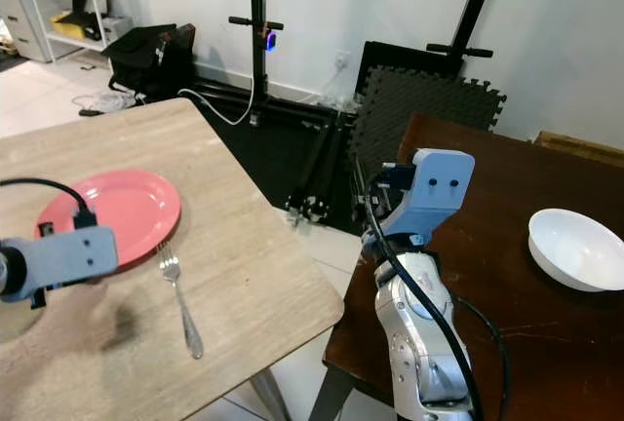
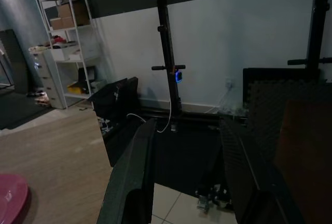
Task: Setting the table
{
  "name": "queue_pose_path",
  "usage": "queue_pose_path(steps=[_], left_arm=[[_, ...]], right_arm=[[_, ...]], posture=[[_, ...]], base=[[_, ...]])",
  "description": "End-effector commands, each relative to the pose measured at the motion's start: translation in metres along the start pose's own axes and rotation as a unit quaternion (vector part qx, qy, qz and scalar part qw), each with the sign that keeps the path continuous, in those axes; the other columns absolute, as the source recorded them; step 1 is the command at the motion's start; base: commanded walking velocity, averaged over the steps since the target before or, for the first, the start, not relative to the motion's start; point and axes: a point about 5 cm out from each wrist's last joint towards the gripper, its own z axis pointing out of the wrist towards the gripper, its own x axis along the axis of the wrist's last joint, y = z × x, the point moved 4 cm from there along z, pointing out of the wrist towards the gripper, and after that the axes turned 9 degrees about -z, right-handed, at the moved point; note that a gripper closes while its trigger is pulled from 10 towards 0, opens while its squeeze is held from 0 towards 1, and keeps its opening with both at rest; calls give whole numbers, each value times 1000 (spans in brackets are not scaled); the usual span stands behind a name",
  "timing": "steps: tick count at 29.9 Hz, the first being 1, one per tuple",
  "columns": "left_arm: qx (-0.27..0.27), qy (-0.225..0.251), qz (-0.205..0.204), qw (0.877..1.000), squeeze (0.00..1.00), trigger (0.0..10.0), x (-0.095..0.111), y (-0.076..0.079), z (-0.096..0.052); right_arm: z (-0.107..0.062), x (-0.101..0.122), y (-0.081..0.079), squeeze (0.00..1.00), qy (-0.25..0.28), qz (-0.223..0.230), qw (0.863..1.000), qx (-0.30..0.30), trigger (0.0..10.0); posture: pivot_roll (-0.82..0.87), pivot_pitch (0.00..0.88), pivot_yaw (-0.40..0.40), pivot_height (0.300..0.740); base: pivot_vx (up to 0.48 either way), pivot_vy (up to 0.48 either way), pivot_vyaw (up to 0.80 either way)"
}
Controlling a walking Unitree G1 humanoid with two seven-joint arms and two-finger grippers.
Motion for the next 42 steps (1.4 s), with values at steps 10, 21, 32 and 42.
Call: queue_pose_path(steps=[10,21,32,42], left_arm=[[49,-5,79,996,0,10000,3,7,46],[30,-75,66,995,0,10000,-33,27,57],[46,-119,33,991,0,0,-56,35,64],[87,-100,21,991,0,0,-48,25,67]], right_arm=[[2,-3,-1,0,-1,6,1000,1,10000],[1,-3,1,0,-1,4,1000,-4,10000],[3,-2,0,0,2,4,1000,2,10000],[4,0,3,0,4,-1,1000,-1,10000]], posture=[[153,134,13,740],[142,133,16,740],[138,121,-1,740],[125,114,-2,740]], base=[[0,0,0],[0,0,0],[0,0,0],[0,0,0]])
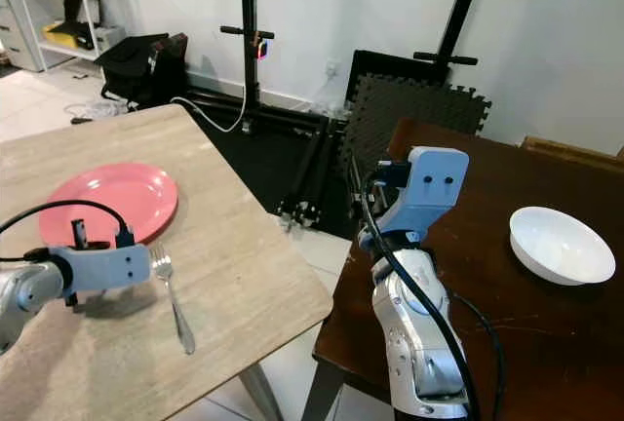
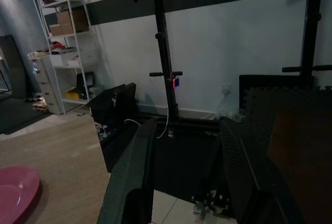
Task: Setting the table
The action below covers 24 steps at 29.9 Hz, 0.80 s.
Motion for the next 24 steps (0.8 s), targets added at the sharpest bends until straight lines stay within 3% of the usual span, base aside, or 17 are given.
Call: queue_pose_path(steps=[1,2,3,5,6,7,9,11,13,14,15,17,18,20,21,23,24], left_arm=[[1,-21,-7,1000,0,7412,-9,9,2],[1,-21,-7,1000,0,7412,-9,9,2],[28,-7,-13,1000,0,10000,-2,-5,1],[112,40,-22,993,0,10000,19,-50,-5],[112,40,-22,993,0,10000,19,-50,-5],[180,87,-21,980,0,10000,42,-91,-16],[201,104,-20,974,0,10000,51,-105,-20],[249,168,-8,954,0,10000,83,-138,-34],[273,219,-2,937,0,10000,107,-154,-44],[280,242,6,929,0,10000,120,-157,-47],[280,242,6,929,0,10000,120,-157,-47],[292,289,25,912,0,10000,143,-158,-52],[292,289,25,912,0,10000,143,-158,-52],[289,342,43,893,0,10000,166,-149,-55],[289,342,43,893,0,10000,166,-149,-55],[268,387,66,880,0,10000,184,-133,-55],[268,387,66,880,0,10000,184,-133,-55]], right_arm=[[0,3,5,0,5,-5,1000,-7,10000],[0,3,5,0,5,-5,1000,-7,10000],[0,3,6,0,6,-7,1000,-7,10000],[2,6,10,0,10,-9,1000,-9,10000],[2,6,10,0,10,-9,1000,-9,10000],[4,8,12,0,13,-6,1000,-6,10000],[5,9,12,0,14,-3,1000,-4,10000],[8,11,12,0,9,54,998,7,10000],[11,13,8,0,3,117,993,32,10000],[12,18,6,0,8,168,985,49,10000],[12,18,6,0,8,168,985,49,10000],[10,28,-6,0,10,259,960,106,10000],[10,28,-6,0,10,259,960,106,10000],[6,36,-14,0,9,338,929,151,10000],[6,36,-14,0,9,338,929,151,10000],[-3,48,-18,0,22,416,888,195,10000],[-3,48,-18,0,22,416,888,195,10000]], posture=[[118,109,-3,740],[118,109,-3,740],[112,105,-5,740],[111,99,-16,740],[111,99,-16,740],[115,93,-22,740],[115,93,-22,740],[117,87,-28,740],[118,84,-28,740],[118,84,-28,740],[118,84,-28,740],[116,82,-22,740],[116,82,-22,740],[116,82,-22,740],[116,82,-22,740],[97,80,-13,740],[97,80,-13,740]], base=[[0,0,0],[0,0,0],[0,0,0],[0,0,0],[0,0,0],[0,0,0],[0,0,0],[0,0,0],[0,0,0],[0,0,0],[0,0,0],[0,0,0],[0,0,0],[0,0,0],[0,0,0],[0,0,0],[0,0,0]])
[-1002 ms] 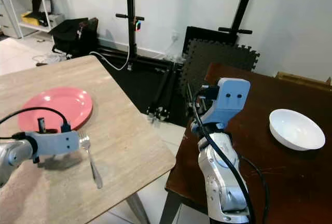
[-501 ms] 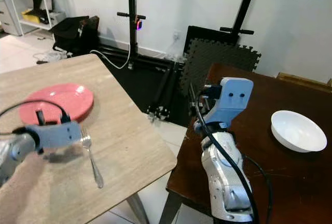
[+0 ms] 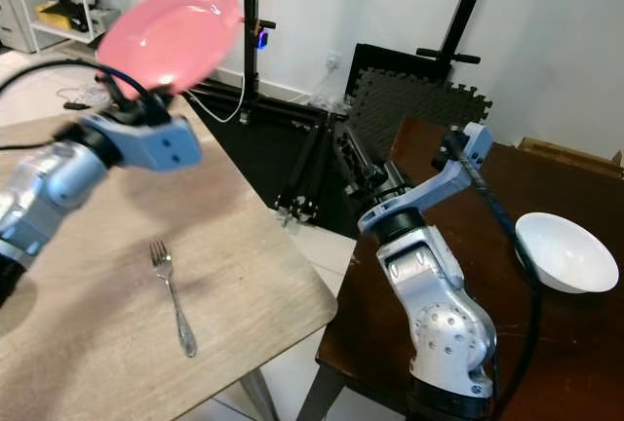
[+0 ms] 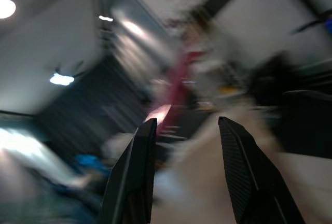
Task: Setting the table
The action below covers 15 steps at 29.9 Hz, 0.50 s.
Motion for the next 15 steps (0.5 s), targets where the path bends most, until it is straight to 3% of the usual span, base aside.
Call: queue_pose_path(steps=[1,7,13,15], left_arm=[[8,20,13,1000,0,10000,8,-2,4],[-47,136,-14,990,0,10000,52,27,8],[-50,170,-26,984,0,10000,66,32,5],[-55,202,-30,977,0,10000,78,36,2]], right_arm=[[-6,9,-9,0,16,31,999,28,10000],[-4,-3,9,0,-8,84,996,-16,10000],[-3,-6,13,0,-23,91,995,-27,10000],[-3,-5,24,0,-30,98,993,-54,10000]], posture=[[98,78,-15,740],[104,80,-18,740],[108,83,-20,740],[117,86,-28,740]], base=[[0,0,0],[0,0,0],[0,0,0],[0,0,0]])
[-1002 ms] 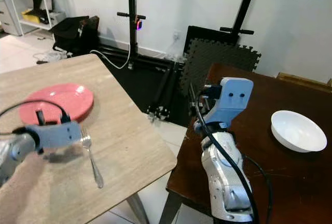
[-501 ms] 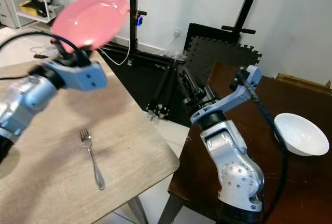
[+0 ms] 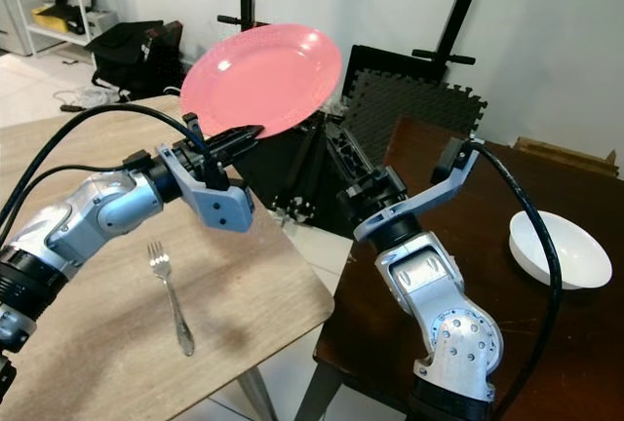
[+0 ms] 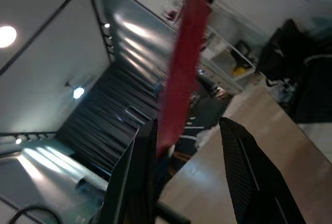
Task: Setting the table
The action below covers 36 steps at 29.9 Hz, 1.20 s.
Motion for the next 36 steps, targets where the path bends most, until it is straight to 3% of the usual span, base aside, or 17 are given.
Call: queue_pose_path(steps=[1,2,7,9,11,16,20,24,28,29,32,36], left_arm=[[-9,27,-6,1000,0,10000,11,7,2],[-23,54,-15,998,0,10000,22,15,2],[-27,85,-27,996,0,10000,36,22,4],[-48,114,-49,991,0,10000,51,39,5],[-49,117,-51,991,0,10000,52,41,5],[-28,96,-39,994,0,10000,42,30,8],[5,48,-11,999,0,10000,16,4,6],[6,32,-1,999,0,10000,7,-3,2],[2,31,-2,1000,0,10000,6,-2,0],[-9,44,-13,999,0,10000,13,8,2],[-23,68,-27,997,0,10000,24,20,6],[-36,90,-34,995,0,10000,34,29,9]], right_arm=[[-1,3,4,0,2,9,1000,-9,10000],[0,8,7,0,6,12,1000,-15,10000],[2,13,9,0,10,9,1000,-20,10000],[3,17,13,0,18,7,999,-27,10000],[3,18,13,0,19,4,999,-26,10000],[2,20,14,0,18,-10,999,-30,10000],[-12,23,19,0,18,-31,998,-43,10000],[-21,24,14,0,12,-30,999,-21,10000],[-24,20,12,0,-1,-37,999,-13,10000],[-23,13,3,0,-12,-27,1000,12,10000],[-17,7,-4,0,-17,-13,999,28,10000],[-10,0,-8,0,-26,-7,999,36,10000]], posture=[[117,86,-28,740],[122,87,-29,740],[129,87,-35,740],[134,85,-36,740],[134,85,-36,740],[134,85,-36,740],[123,87,-27,740],[121,88,-24,740],[116,88,-21,740],[114,88,-22,740],[111,88,-22,740],[111,89,-24,740]], base=[[0,0,0],[0,0,0],[0,0,0],[0,0,0],[0,0,0],[0,0,0],[0,0,0],[0,0,0],[0,0,0],[0,0,0],[0,0,0],[0,0,0]])
